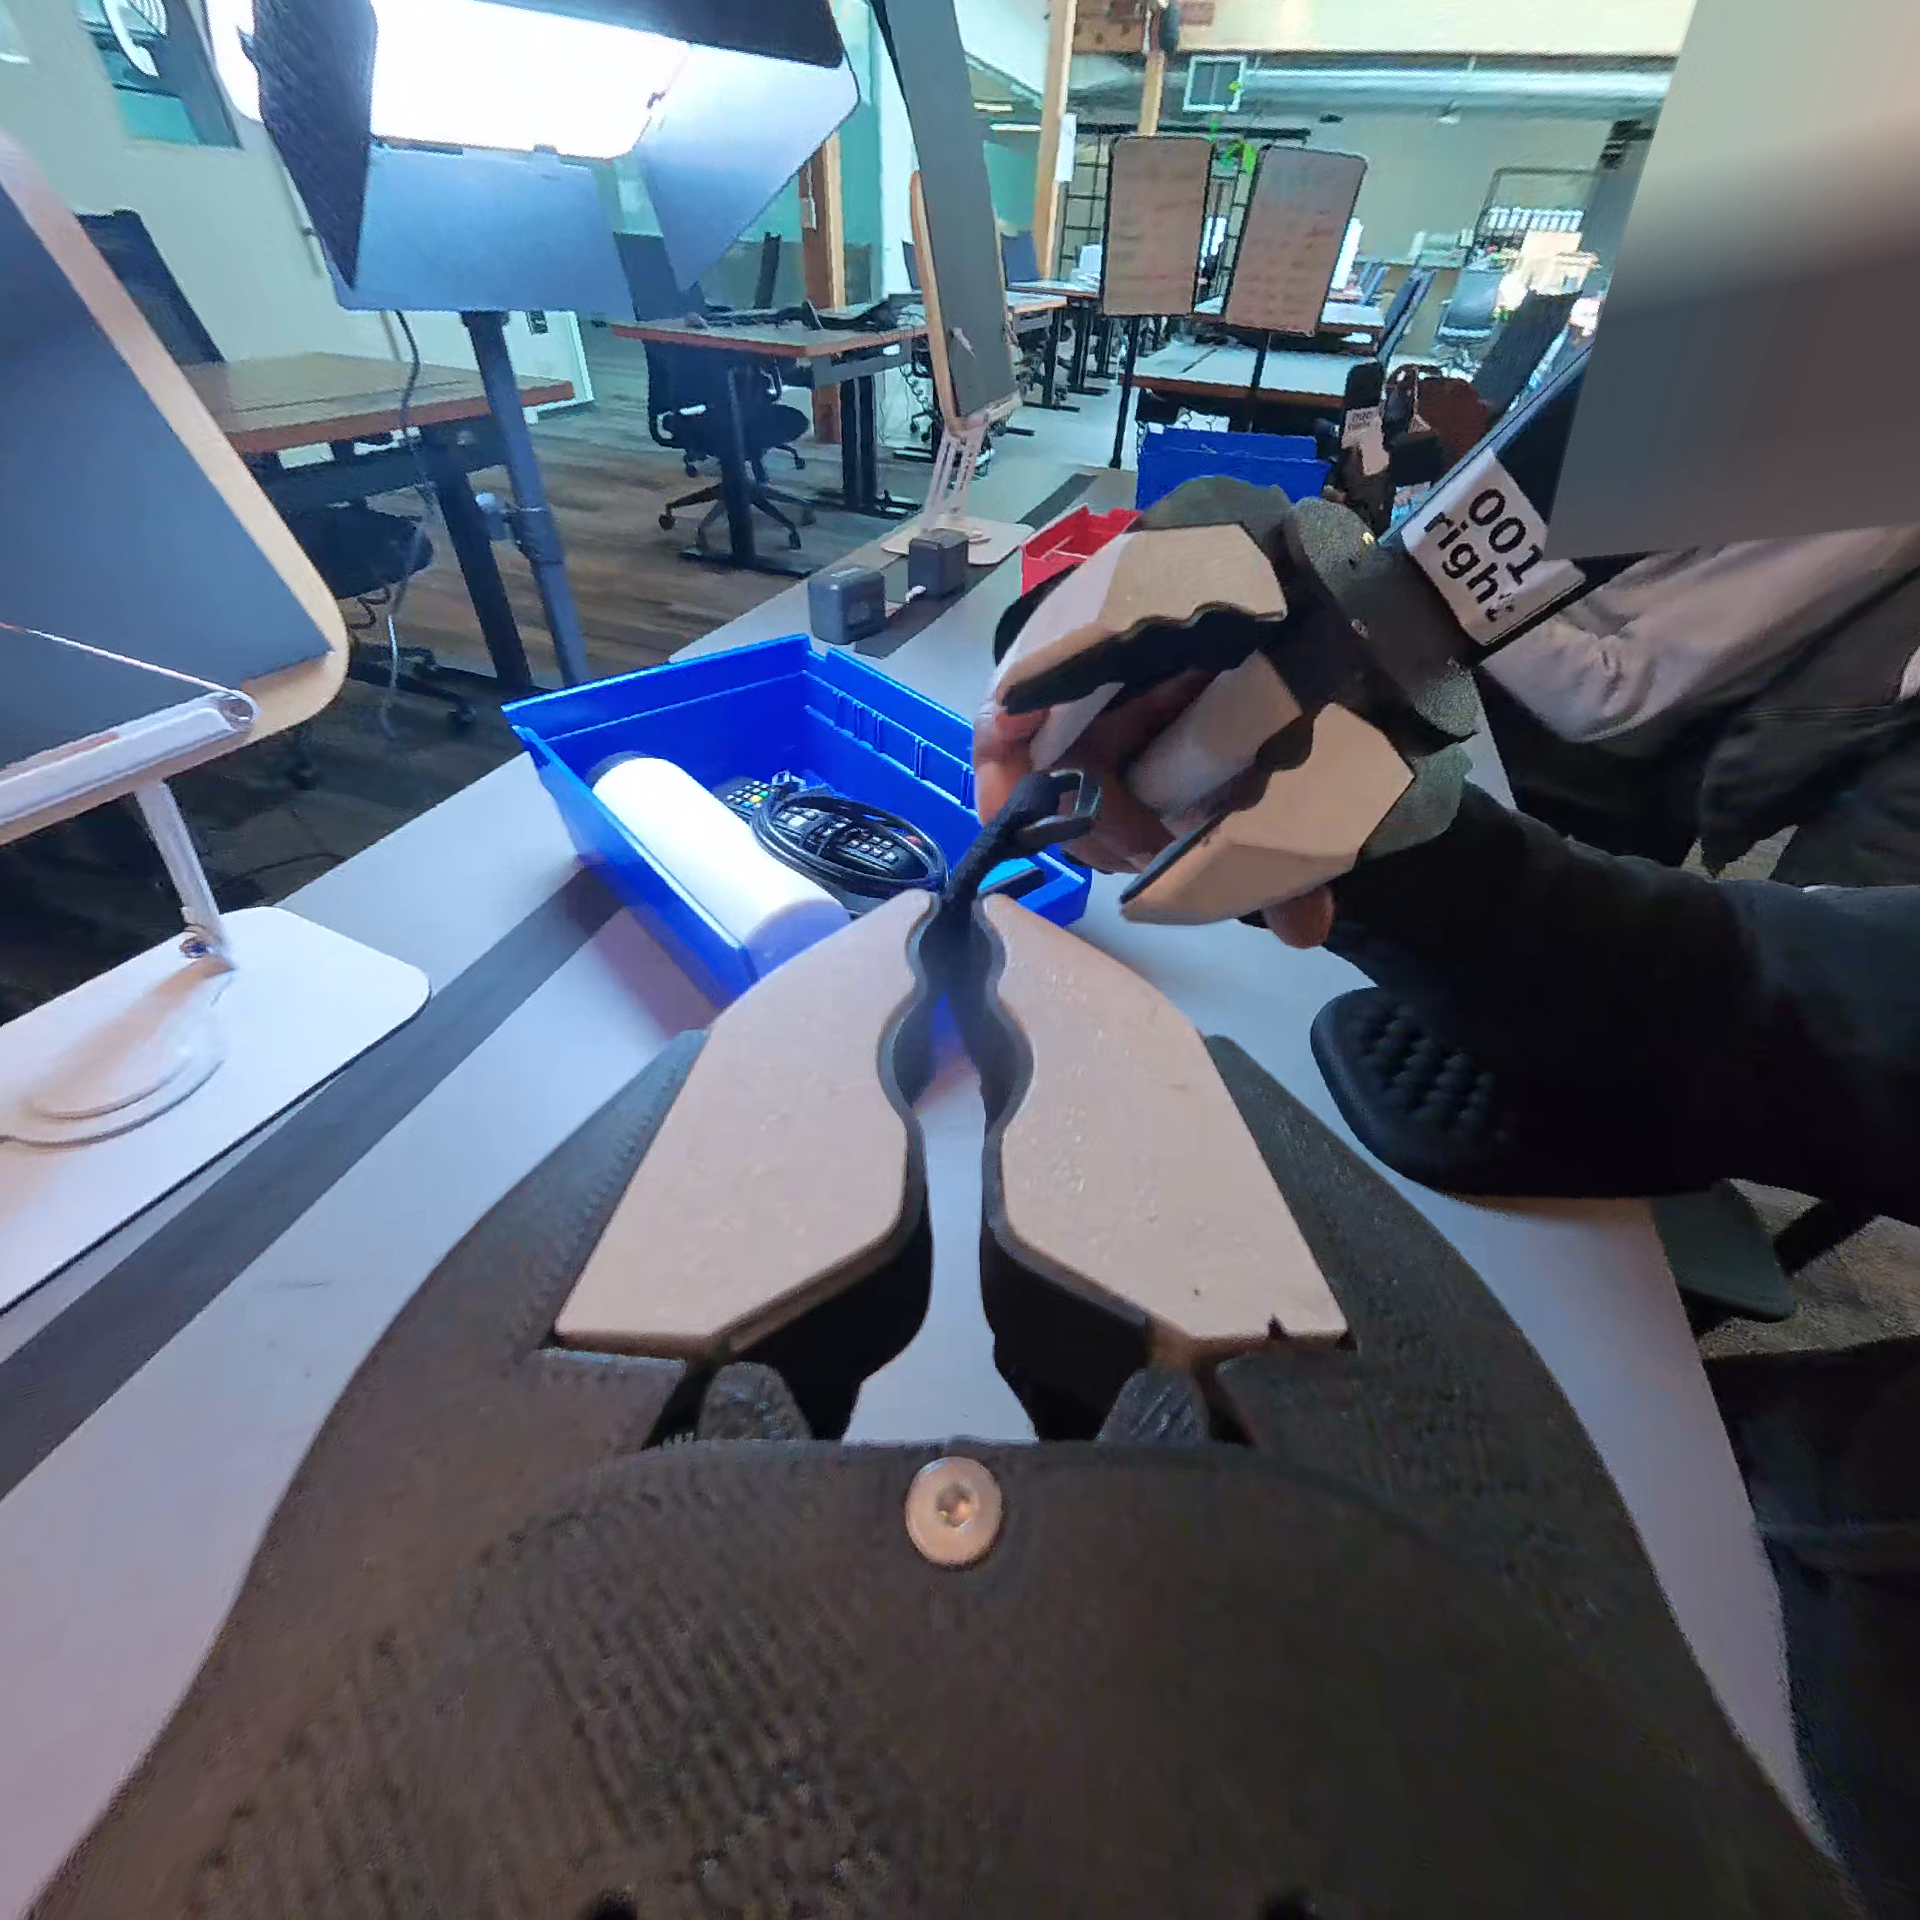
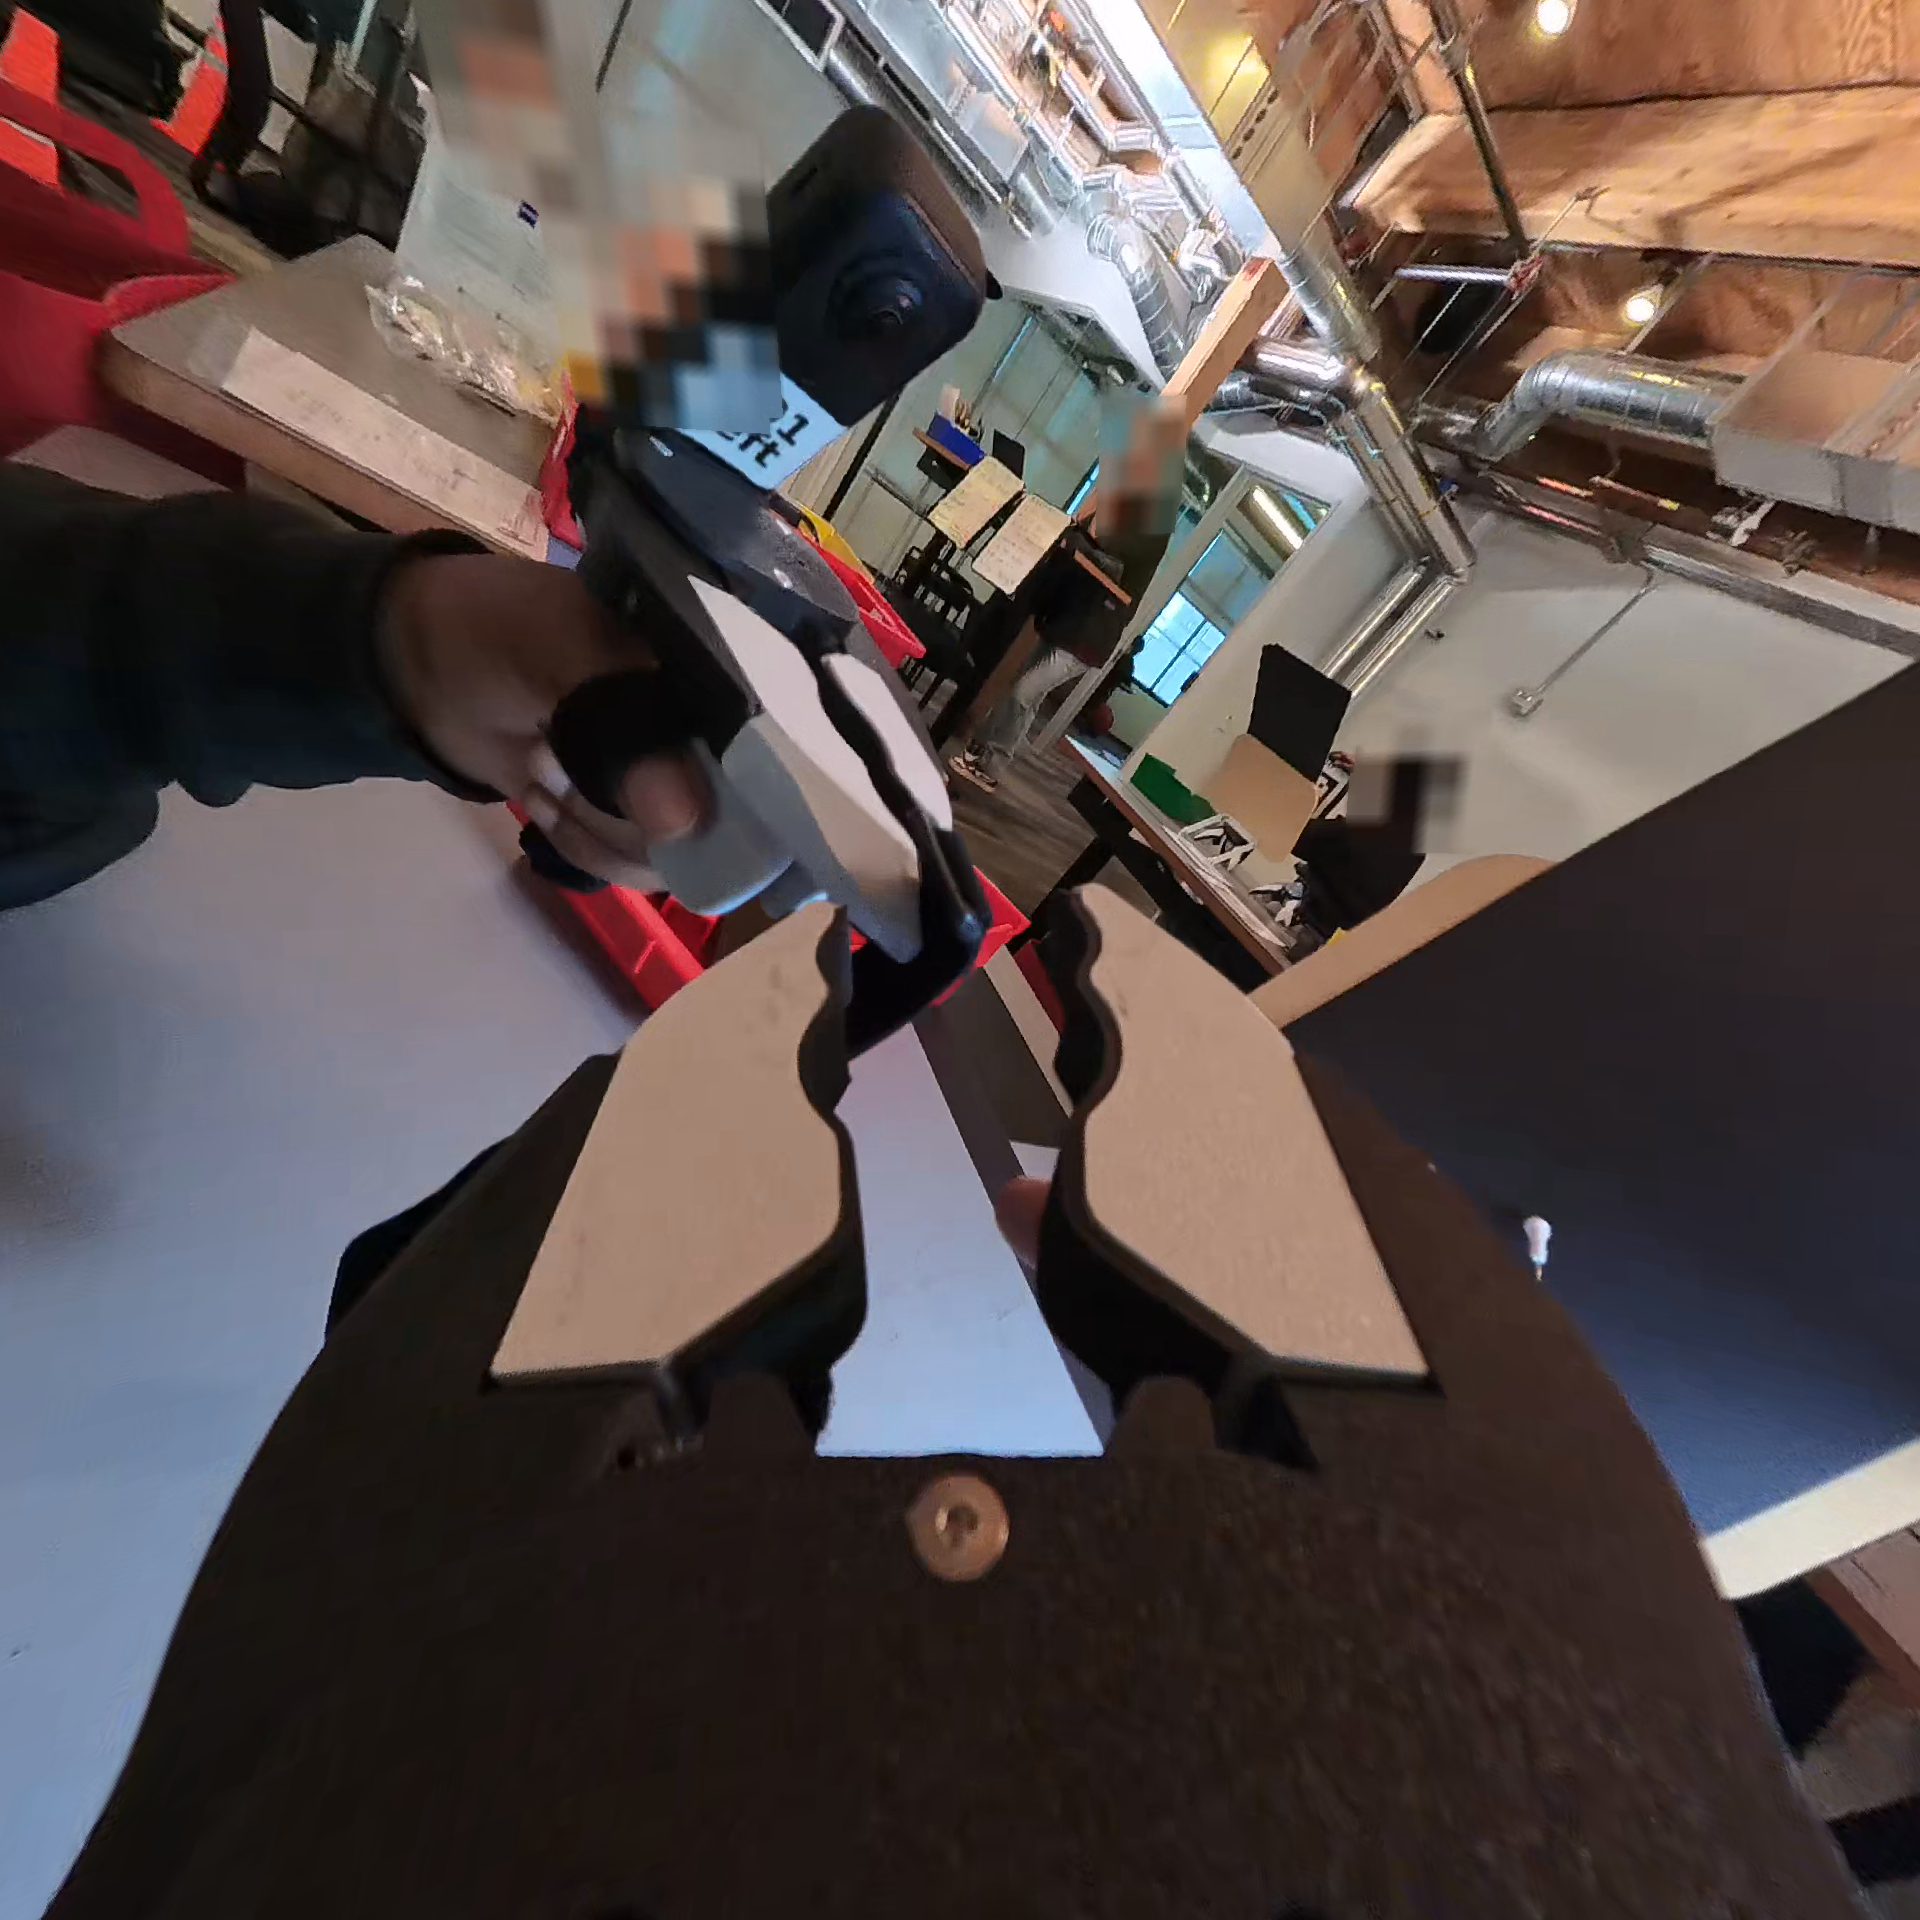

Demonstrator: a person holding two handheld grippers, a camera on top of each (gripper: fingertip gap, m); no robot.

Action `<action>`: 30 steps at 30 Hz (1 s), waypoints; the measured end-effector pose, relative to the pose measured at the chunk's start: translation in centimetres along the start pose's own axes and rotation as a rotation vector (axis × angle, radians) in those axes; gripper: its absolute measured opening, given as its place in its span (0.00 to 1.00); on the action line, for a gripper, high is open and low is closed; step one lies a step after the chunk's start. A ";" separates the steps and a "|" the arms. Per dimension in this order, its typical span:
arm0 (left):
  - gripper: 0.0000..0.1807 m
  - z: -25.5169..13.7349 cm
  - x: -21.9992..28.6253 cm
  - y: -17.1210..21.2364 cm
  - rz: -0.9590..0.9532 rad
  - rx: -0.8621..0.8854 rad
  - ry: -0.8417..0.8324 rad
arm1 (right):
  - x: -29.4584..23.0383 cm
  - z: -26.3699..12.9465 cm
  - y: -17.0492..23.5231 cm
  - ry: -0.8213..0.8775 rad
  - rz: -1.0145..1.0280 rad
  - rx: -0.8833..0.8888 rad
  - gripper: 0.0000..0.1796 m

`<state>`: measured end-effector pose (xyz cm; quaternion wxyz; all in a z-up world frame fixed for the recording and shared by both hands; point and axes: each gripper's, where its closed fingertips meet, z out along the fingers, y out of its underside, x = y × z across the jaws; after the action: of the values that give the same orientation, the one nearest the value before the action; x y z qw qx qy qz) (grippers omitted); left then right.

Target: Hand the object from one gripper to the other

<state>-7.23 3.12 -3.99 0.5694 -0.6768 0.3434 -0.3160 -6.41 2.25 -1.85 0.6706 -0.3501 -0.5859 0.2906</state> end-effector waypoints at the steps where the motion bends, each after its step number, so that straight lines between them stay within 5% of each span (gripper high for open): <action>1: 0.02 0.2 0.2 0.2 0.019 -0.014 0.002 | -0.1 0.1 -0.1 0.003 0.001 0.011 0.16; 3: 0.02 0.4 1.0 0.6 0.074 -0.033 0.035 | 0.2 0.0 -0.3 -0.003 0.091 0.020 0.03; 7: 0.02 0.2 2.3 0.4 0.177 -0.012 0.111 | -0.6 -0.8 -1.1 -0.337 0.855 -0.031 0.02; 9: 0.02 0.2 2.8 0.3 0.183 -0.010 0.126 | -0.8 -1.0 -1.4 -0.429 1.017 0.023 0.02; 17: 0.02 -0.5 1.4 -1.1 0.014 0.085 0.124 | 1.8 -1.7 -1.7 -0.247 0.766 0.217 0.18; 22: 0.02 -0.8 1.0 -1.7 -0.134 0.129 0.172 | 1.5 -1.1 -1.8 -0.138 0.574 0.252 0.16; 27: 0.02 -0.3 1.3 -1.2 -0.129 0.107 0.174 | 0.1 -0.2 -2.3 -0.189 0.613 0.231 0.14; 30: 0.02 -0.1 1.3 -0.9 -0.107 0.092 0.159 | 0.5 -0.1 -2.0 -0.165 0.641 0.222 0.02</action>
<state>-6.45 2.11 -3.04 0.5532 -0.6398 0.3361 -0.4143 -6.23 1.44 0.09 0.5296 -0.4164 -0.4632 0.5758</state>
